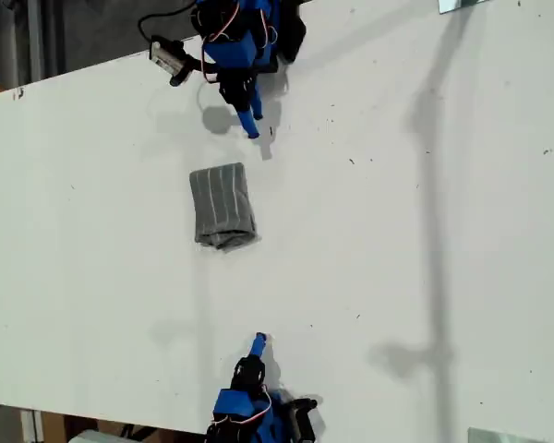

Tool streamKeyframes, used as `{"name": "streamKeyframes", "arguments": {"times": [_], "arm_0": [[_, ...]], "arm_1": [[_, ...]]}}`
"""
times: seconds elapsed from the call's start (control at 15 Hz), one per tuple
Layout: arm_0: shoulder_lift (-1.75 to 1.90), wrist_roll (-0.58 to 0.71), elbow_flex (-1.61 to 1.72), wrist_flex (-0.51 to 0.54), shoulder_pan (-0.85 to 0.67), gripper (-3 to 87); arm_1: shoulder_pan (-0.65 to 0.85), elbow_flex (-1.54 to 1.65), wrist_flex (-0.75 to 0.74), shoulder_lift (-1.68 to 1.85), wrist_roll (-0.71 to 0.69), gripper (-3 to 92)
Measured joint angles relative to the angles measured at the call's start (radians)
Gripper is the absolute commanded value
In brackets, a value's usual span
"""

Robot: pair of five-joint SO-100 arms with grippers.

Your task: Grasp corners of a square towel and fold twice.

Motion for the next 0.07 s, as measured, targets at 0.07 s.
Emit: {"name": "streamKeyframes", "arguments": {"times": [0.07], "arm_0": [[0.000,0.000,0.000,0.000,0.000,5.5]], "arm_1": [[-0.002,0.000,0.000,0.000,0.000,21.5]]}}
